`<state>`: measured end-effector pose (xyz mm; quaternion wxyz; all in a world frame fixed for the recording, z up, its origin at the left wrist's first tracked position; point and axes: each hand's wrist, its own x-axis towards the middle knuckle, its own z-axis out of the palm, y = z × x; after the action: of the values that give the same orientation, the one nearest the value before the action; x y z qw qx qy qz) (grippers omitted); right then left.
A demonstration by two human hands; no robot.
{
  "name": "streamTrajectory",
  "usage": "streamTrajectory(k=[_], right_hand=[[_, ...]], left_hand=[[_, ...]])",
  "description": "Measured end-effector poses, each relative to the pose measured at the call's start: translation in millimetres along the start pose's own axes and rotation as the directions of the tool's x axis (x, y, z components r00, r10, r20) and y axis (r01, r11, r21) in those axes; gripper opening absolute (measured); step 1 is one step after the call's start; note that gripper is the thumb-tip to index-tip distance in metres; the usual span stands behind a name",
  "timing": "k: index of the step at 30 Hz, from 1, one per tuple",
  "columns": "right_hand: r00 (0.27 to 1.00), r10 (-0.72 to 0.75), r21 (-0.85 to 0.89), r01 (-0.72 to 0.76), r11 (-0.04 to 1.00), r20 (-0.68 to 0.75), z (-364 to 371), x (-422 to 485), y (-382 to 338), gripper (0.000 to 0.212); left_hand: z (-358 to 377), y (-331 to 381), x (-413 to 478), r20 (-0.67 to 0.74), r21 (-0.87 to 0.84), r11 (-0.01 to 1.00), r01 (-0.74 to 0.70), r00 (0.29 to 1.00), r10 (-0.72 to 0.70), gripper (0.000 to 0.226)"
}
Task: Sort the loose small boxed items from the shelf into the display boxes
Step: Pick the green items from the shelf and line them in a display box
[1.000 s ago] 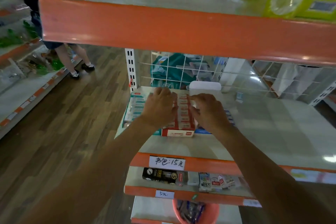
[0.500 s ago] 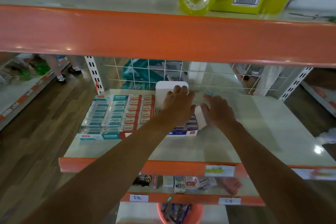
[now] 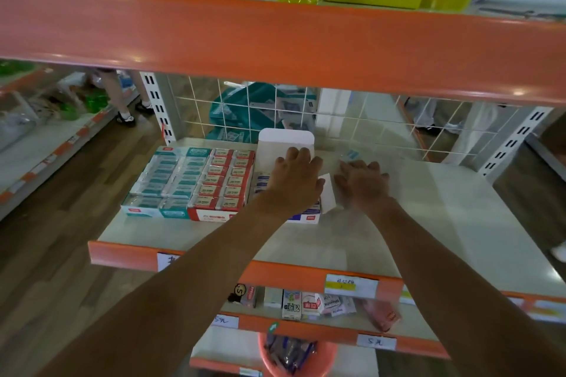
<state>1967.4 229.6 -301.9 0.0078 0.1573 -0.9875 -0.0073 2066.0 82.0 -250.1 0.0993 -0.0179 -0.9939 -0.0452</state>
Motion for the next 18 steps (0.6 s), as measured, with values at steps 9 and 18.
streamTrajectory(k=[9,18], right_hand=[[0.997,0.063,0.048,-0.065,0.997,0.042,-12.3,17.0,-3.7,0.047],[0.988,0.038,0.088,-0.025,0.996,-0.146,-3.2,-9.8,-0.4,0.030]], left_hand=[[-8.1,-8.3,-11.6,-0.037,-0.060,0.998,0.017,0.999,-0.020,0.036],[-12.2,-11.3,-17.1,-0.071,-0.115,0.993,0.005,0.997,-0.013,0.033]])
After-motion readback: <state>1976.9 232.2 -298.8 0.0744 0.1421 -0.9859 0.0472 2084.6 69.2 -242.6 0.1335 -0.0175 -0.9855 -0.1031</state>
